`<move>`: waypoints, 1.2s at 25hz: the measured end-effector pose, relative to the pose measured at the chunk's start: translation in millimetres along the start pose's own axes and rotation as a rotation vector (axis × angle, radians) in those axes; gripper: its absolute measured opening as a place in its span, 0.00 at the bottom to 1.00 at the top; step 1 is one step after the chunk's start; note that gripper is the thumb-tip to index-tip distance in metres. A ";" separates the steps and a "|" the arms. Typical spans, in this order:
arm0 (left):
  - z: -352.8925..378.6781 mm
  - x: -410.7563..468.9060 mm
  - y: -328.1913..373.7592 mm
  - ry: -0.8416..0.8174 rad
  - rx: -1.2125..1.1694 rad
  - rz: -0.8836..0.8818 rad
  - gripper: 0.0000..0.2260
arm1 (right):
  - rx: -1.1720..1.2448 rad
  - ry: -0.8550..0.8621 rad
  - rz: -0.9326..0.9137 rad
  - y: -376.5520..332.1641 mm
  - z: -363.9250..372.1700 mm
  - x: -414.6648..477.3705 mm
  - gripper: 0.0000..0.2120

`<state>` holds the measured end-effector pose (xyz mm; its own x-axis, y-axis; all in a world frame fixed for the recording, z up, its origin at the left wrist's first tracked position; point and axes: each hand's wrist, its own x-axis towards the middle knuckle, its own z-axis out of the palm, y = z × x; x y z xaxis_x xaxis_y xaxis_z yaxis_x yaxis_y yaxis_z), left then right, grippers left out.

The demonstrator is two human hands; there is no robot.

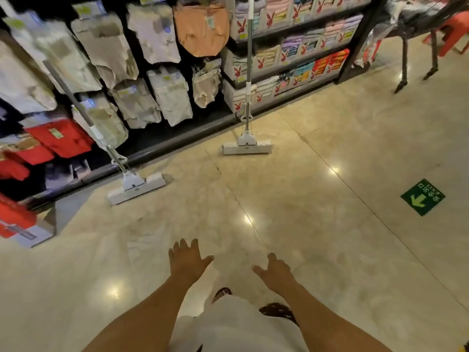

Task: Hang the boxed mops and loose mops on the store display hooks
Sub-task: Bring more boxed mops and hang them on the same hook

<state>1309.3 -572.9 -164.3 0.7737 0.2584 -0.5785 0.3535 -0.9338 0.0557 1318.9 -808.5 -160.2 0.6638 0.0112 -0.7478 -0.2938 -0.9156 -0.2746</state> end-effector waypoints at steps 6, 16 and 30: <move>-3.7 16.9 0.6 -0.036 -0.137 -0.211 0.39 | -0.297 -0.030 -0.120 -38.6 -46.3 45.7 0.35; -38.2 55.3 35.7 0.016 -0.364 -0.542 0.41 | -0.536 -0.072 -0.313 -87.6 -143.9 136.9 0.35; -57.8 87.1 -112.1 0.073 -0.610 -0.757 0.39 | -0.843 -0.139 -0.502 -293.6 -73.0 173.9 0.36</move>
<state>1367.4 -431.5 -173.9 0.2535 0.7710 -0.5842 0.9661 -0.2317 0.1134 1570.9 -567.1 -165.5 0.4746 0.4741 -0.7416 0.6208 -0.7776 -0.0999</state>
